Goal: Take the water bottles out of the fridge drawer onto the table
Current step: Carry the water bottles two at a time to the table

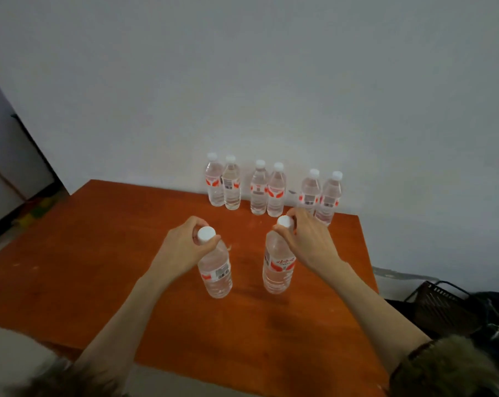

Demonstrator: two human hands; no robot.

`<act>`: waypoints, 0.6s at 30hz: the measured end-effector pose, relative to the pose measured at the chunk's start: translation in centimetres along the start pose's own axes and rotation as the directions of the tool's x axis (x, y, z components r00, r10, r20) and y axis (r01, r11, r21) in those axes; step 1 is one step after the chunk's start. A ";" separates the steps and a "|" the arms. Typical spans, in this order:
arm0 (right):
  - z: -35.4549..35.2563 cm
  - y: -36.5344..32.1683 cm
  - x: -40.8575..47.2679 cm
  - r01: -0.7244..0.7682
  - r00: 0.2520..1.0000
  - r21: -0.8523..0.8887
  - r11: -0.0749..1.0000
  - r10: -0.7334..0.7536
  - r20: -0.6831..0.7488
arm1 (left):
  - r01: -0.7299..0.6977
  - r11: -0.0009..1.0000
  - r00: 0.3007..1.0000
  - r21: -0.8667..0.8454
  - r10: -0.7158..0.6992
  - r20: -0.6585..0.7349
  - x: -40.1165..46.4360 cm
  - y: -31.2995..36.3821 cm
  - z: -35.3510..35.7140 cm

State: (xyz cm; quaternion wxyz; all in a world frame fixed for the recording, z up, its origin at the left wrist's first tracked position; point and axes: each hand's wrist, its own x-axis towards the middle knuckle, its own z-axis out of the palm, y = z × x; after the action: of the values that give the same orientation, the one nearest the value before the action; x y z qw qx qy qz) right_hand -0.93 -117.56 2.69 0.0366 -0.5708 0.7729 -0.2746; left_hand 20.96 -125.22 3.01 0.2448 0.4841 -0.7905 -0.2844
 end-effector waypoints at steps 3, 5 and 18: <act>2.5 -0.9 5.8 -0.005 0.999 -0.012 1.000 0.006 0.035 | 0.017 1.000 1.000 0.011 -0.017 -0.007 5.8 -2.2 -0.5; 4.5 -1.4 9.4 -0.032 0.998 -0.008 0.999 0.032 0.057 | 0.024 0.999 1.000 0.025 -0.024 -0.004 9.7 -3.9 -0.7; 16.1 -4.2 24.7 -0.228 0.971 0.017 0.973 0.226 0.080 | -0.062 0.997 0.980 0.043 0.052 0.194 28.9 -14.0 -0.3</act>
State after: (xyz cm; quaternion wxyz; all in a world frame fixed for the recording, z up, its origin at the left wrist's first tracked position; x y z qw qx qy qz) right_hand 0.14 -146.90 -2.65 0.1054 -0.4883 0.8275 -0.2564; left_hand 18.05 -156.60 -3.15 0.1633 0.4373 -0.8308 -0.3031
